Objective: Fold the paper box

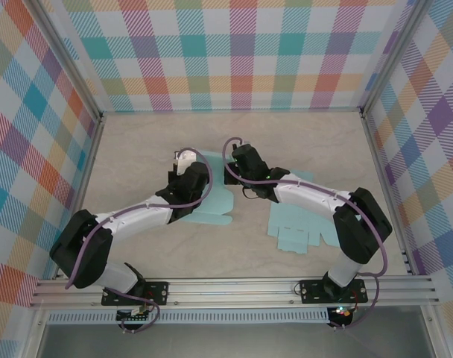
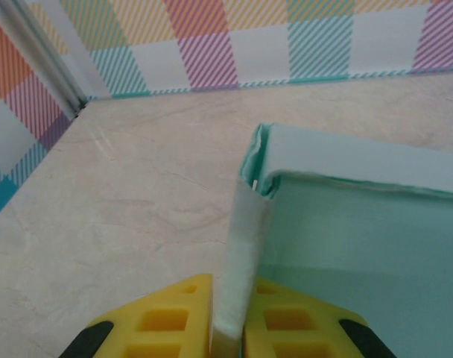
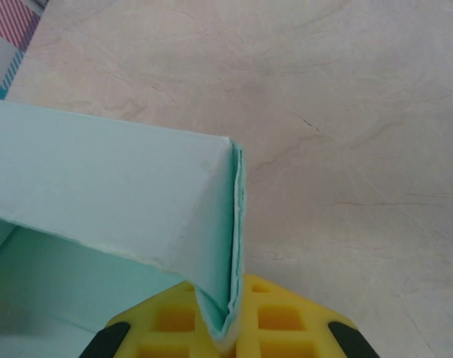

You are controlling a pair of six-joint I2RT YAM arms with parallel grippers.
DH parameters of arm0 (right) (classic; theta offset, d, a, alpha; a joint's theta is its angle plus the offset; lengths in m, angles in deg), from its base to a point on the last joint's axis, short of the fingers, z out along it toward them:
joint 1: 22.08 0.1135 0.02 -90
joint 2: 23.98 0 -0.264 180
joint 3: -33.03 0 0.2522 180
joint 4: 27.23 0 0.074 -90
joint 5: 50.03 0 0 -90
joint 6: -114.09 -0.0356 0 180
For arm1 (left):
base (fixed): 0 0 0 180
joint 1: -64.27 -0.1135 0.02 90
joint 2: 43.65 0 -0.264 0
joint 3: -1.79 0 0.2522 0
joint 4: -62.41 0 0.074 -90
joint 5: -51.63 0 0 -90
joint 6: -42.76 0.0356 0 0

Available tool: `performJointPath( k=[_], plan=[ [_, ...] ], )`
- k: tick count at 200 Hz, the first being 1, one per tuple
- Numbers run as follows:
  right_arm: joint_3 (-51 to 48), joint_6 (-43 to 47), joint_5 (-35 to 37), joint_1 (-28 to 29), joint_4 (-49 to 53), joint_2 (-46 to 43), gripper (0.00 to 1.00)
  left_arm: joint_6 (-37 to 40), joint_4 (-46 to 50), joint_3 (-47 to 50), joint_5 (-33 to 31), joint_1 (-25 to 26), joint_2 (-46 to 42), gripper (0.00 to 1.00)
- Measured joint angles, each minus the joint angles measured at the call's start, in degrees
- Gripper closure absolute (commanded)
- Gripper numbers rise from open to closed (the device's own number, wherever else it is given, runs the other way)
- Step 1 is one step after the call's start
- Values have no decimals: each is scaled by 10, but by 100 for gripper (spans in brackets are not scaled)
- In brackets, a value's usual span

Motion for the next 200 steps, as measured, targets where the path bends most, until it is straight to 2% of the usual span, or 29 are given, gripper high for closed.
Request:
performJointPath(
  k=[33,63,101,119,150,174,200],
  plan=[
    [10,-2,-7,6,-19,18,100,-78,76,-31,-47,1,19,88],
    [16,-6,-9,6,-14,38,100,-115,78,-27,-38,-4,21,62],
    [16,-11,-8,6,9,42,100,-122,58,0,36,-15,-16,55],
    [16,-11,-9,6,15,42,100,-124,57,6,58,-15,-36,56],
    [17,-12,-17,6,16,42,100,-131,60,11,66,-15,-43,72],
    [17,-12,-24,9,14,42,100,-154,87,10,46,-14,-33,84],
    [17,-8,-33,13,13,42,100,-182,136,5,13,-8,-8,86]
  ],
)
